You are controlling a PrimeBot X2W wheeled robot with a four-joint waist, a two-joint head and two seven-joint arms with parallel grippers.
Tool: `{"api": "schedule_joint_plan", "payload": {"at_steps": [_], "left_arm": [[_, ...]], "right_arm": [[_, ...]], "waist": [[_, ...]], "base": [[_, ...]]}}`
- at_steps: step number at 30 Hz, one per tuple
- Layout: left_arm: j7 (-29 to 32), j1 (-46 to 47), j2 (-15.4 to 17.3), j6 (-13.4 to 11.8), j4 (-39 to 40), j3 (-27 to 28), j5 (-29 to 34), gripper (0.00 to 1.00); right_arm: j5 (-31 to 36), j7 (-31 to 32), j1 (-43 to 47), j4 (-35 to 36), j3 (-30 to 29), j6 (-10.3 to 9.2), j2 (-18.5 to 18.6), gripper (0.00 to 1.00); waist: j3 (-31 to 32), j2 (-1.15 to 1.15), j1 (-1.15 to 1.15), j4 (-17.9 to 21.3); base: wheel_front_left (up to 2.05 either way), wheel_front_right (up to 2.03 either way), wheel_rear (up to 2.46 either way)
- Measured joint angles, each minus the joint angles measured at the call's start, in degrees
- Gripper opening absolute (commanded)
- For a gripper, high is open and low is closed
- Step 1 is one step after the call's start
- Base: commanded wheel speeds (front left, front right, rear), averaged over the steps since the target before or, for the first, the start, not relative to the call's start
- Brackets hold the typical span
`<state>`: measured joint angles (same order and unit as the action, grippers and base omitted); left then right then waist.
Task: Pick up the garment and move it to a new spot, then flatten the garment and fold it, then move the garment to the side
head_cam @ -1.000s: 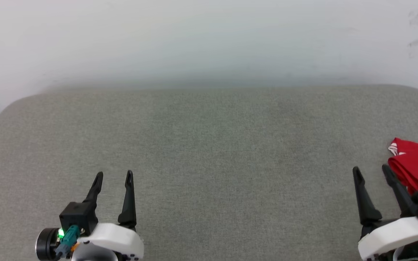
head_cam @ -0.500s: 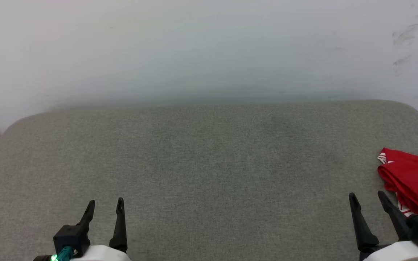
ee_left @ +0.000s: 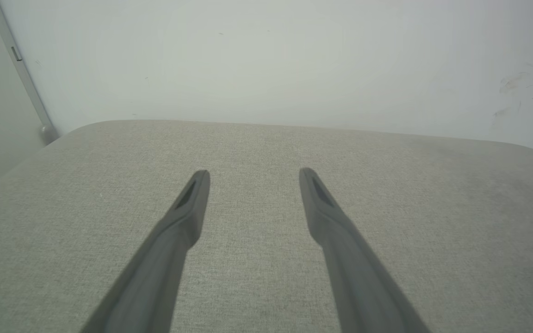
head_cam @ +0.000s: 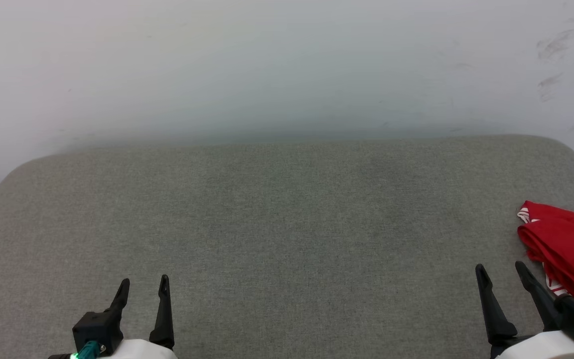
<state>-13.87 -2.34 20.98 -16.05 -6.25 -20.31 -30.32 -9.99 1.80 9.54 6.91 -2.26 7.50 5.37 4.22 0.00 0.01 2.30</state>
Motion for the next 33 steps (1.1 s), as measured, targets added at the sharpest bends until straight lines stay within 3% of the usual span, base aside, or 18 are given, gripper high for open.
{"api": "schedule_joint_plan", "payload": {"at_steps": [6, 7, 12, 33], "left_arm": [[0.1, 0.13, 0.04, 0.42, -0.01, -0.22, -0.22, 1.0], [0.12, 0.16, 0.04, 0.64, -0.01, -0.3, -0.4, 0.0], [0.45, -1.33, -1.49, 0.87, -2.09, -0.99, -1.08, 0.0], [5.42, 0.42, -5.52, 6.61, -3.83, 5.92, -17.45, 0.0]], "right_arm": [[-0.02, 0.0, 0.03, 0.25, 0.03, 0.0, 0.0, 1.0], [-0.03, 0.0, 0.04, 0.3, 0.03, 0.0, 0.0, 0.0], [-0.78, 0.26, 0.48, -2.29, 0.18, 0.0, -0.19, 0.0], [-22.43, 1.26, -2.72, -7.3, -0.71, 0.0, -0.57, 0.0]], "waist": [[-0.11, 0.0, 0.0, -0.24], [-0.13, 0.0, 0.0, -0.3], [-0.17, 0.0, 0.0, -0.33], [-0.89, 0.0, -0.01, -0.66]], "base": [[0.0, 0.0, 0.0], [0.0, 0.0, 0.0], [0.0, 0.0, 0.0], [0.0, 0.0, 0.0]]}}
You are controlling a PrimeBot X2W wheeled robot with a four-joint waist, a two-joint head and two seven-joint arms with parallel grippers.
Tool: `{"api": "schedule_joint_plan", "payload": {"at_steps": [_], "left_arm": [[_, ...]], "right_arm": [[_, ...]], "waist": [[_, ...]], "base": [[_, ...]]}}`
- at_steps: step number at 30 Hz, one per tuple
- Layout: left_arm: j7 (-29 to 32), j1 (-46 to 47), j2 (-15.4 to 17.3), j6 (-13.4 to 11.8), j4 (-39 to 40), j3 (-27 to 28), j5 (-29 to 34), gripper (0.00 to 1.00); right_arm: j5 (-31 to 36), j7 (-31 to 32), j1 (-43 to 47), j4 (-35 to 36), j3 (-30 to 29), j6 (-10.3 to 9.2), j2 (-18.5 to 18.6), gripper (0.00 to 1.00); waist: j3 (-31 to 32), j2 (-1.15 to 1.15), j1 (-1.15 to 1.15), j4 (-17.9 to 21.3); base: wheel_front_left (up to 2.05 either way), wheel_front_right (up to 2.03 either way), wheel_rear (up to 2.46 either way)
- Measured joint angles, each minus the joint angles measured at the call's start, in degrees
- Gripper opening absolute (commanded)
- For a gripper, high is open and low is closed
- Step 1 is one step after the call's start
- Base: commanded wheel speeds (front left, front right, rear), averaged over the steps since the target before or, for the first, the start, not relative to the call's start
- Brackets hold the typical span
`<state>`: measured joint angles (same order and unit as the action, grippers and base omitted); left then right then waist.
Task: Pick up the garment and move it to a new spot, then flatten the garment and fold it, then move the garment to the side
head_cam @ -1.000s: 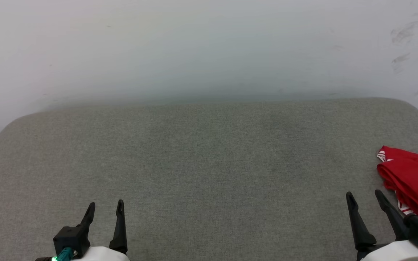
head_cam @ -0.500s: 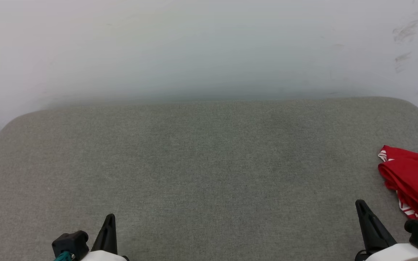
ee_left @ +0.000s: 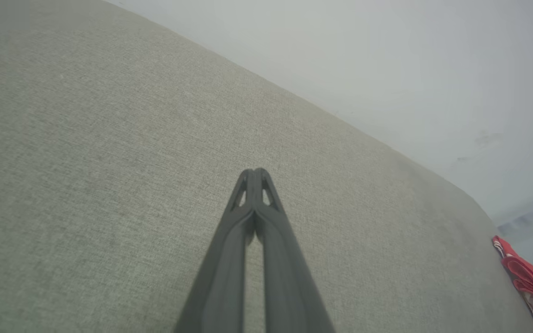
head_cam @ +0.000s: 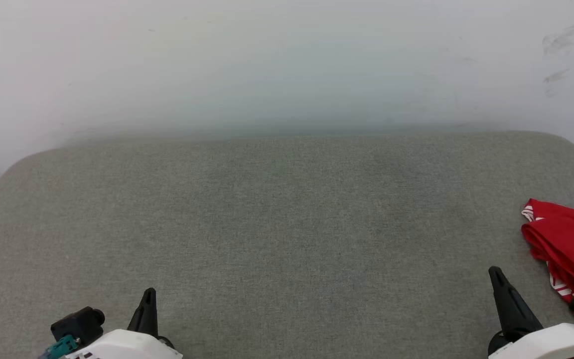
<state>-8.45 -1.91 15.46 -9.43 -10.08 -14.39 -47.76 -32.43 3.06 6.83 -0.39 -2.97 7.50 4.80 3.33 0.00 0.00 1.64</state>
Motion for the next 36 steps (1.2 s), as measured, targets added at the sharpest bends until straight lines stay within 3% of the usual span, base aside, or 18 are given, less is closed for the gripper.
{"api": "schedule_joint_plan", "payload": {"at_steps": [36], "left_arm": [[6.55, 3.41, -5.44, 7.81, -1.8, 9.27, -20.56, 0.0]], "right_arm": [[-27.31, 1.35, -5.7, -6.2, -1.44, -0.01, -0.71, 0.0]], "waist": [[-1.21, 0.0, 0.0, -0.57]], "base": [[0.0, 0.0, 0.0]]}}
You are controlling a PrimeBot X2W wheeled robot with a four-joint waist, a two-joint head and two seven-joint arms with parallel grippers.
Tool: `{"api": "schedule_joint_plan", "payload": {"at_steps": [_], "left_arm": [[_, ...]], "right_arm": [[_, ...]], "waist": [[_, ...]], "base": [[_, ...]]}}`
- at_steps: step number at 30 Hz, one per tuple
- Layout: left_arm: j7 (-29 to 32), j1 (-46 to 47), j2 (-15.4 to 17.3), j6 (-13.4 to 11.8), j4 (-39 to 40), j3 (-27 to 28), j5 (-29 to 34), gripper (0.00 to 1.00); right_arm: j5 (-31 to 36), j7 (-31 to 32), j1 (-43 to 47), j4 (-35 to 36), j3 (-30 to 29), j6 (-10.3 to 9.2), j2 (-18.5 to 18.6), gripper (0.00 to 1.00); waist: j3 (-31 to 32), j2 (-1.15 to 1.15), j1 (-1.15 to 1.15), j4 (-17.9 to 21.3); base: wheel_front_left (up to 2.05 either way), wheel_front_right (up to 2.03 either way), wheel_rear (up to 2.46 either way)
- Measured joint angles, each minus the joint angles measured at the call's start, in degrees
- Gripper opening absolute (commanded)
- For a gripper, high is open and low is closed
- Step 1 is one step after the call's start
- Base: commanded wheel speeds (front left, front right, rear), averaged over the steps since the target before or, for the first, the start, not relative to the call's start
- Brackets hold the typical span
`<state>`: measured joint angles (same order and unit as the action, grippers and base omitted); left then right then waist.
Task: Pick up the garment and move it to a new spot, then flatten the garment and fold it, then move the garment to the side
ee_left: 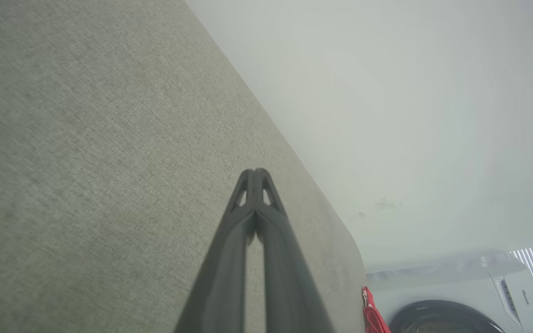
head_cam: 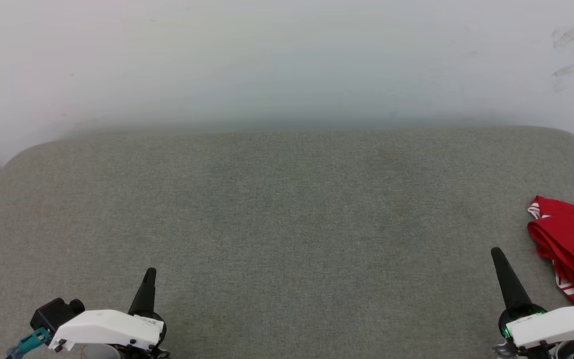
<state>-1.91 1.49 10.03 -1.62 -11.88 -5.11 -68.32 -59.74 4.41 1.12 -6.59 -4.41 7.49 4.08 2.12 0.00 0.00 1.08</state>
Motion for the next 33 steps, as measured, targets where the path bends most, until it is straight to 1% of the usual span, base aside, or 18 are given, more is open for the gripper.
{"api": "schedule_joint_plan", "payload": {"at_steps": [12, 33], "left_arm": [[1.76, 0.98, -1.57, 1.99, -0.52, 2.4, -5.31, 0.0], [4.32, 2.37, -3.69, 4.86, -1.15, 6.04, -13.07, 0.0]], "right_arm": [[-7.15, 0.44, -1.32, -1.68, -0.43, 0.0, -0.22, 0.0], [-17.58, 1.09, -3.67, -4.1, -1.04, 0.0, -0.49, 0.0]], "waist": [[-0.4, 0.0, 0.0, -0.19], [-1.08, 0.0, 0.0, -0.51]], "base": [[0.0, 0.0, 0.0], [0.0, 0.0, 0.0]]}}
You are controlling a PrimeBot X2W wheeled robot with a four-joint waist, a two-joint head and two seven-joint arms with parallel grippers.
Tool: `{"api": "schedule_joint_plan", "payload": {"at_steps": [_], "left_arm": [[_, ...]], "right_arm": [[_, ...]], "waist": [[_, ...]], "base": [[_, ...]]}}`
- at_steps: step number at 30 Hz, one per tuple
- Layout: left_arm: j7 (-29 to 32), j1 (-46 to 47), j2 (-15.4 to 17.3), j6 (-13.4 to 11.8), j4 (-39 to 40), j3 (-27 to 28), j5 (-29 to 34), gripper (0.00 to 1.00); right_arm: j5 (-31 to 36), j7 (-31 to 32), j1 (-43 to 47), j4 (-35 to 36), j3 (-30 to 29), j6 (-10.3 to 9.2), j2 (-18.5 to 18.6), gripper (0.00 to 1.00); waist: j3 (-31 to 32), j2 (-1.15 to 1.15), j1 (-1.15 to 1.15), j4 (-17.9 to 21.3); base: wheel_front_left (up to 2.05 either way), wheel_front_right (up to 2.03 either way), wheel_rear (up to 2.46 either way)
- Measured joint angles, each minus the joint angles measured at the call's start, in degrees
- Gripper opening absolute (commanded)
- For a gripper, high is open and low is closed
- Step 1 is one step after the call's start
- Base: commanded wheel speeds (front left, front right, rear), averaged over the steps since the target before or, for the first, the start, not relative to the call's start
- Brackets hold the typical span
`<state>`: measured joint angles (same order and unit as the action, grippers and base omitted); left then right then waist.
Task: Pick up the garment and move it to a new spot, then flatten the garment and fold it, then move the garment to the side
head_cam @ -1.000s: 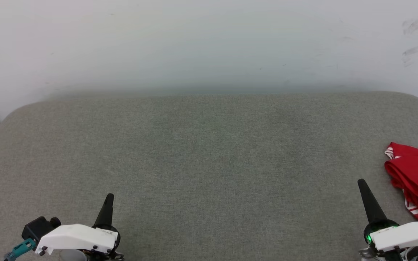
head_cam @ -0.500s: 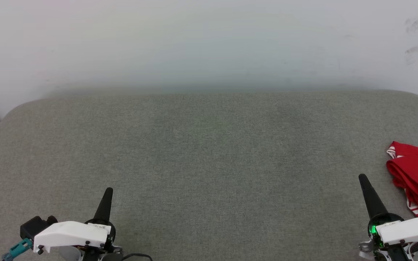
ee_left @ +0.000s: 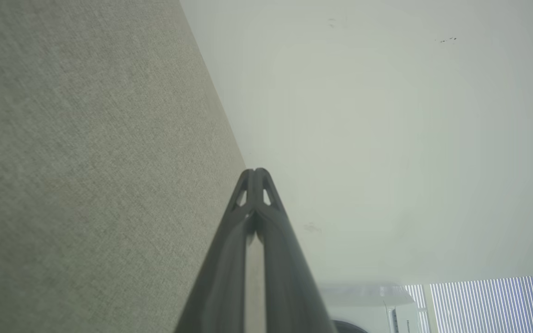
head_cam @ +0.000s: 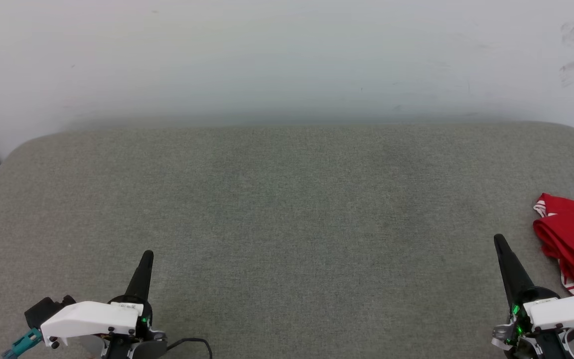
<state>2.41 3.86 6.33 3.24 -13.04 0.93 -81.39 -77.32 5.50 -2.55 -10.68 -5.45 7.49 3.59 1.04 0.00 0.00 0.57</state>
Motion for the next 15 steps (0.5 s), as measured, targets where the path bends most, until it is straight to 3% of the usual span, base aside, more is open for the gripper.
{"api": "schedule_joint_plan", "payload": {"at_steps": [15], "left_arm": [[1.78, 0.91, -1.52, 1.86, -0.44, 2.43, -5.0, 0.0]], "right_arm": [[-6.7, 0.36, -1.41, -1.48, -0.43, 0.0, -0.2, 0.0]], "waist": [[-0.51, 0.0, 0.01, -0.24]], "base": [[0.0, 0.0, 0.0]]}}
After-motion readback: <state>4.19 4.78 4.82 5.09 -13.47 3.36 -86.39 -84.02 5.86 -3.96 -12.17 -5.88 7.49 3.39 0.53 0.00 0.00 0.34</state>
